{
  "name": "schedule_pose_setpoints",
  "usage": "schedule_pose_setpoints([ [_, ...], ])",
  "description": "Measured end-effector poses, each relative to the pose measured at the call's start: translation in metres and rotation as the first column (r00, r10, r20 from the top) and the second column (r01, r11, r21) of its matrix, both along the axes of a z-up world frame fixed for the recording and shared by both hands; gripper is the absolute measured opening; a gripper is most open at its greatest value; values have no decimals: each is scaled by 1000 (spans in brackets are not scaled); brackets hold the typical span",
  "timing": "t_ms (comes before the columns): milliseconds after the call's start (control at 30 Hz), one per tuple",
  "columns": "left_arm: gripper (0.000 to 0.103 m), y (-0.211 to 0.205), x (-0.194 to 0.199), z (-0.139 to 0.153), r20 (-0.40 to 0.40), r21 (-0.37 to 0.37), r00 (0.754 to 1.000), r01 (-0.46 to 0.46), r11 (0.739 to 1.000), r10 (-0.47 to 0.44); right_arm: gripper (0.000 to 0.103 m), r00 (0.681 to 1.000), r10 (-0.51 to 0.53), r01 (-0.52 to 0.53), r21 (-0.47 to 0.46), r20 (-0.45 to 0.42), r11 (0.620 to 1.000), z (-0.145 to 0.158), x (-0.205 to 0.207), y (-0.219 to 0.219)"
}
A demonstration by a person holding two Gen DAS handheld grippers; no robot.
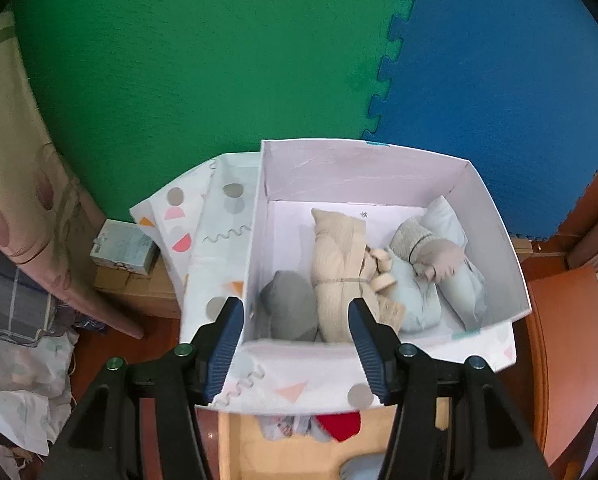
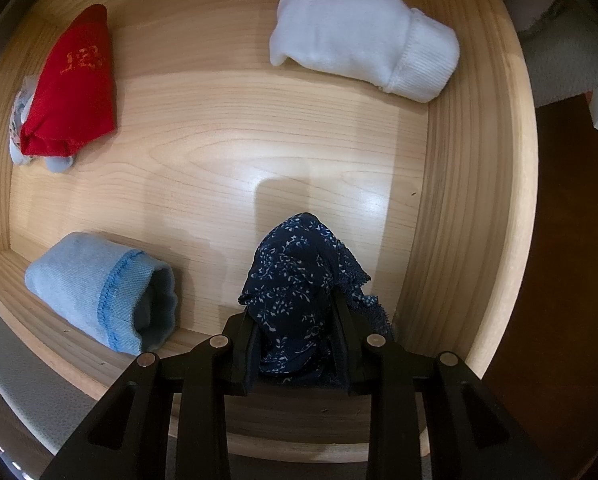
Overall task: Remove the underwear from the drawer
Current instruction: 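Open the left gripper to drop the grey bundle into the box, then return the open left gripper over the drawer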
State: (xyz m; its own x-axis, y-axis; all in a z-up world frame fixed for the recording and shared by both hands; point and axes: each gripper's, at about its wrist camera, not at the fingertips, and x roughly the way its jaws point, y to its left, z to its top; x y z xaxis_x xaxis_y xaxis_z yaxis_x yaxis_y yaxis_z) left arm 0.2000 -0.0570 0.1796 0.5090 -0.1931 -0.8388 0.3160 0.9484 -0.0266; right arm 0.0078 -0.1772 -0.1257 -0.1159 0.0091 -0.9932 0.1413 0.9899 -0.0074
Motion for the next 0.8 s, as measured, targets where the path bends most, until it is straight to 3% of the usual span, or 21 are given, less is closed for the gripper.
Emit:
schedule_pose_setpoints([
  [133,56,16,-28,-3,13,16,1000,6,1000,-6,27,1000,-2,2,-6,-2,1000,2,0,1],
  [300,56,35,-64,-32,-8,37,1000,10,999,-9,27,1000,-3,3,-13,-3,1000,4,0,1],
  [500,56,46,-99,-93,-48,90,999,-1,996,5,27,1000,-5,5,-17,-2,1000,9,-1,4],
  [633,56,51,-113,-147,-143,83,989,-30,996,42,27,1000,-5,5,-17,-2,1000,9,-1,4],
  [800,56,46,-129,-188,-186,112,982,-21,993,42,27,1000,-4,4,-18,-2,1000,10,-2,5],
])
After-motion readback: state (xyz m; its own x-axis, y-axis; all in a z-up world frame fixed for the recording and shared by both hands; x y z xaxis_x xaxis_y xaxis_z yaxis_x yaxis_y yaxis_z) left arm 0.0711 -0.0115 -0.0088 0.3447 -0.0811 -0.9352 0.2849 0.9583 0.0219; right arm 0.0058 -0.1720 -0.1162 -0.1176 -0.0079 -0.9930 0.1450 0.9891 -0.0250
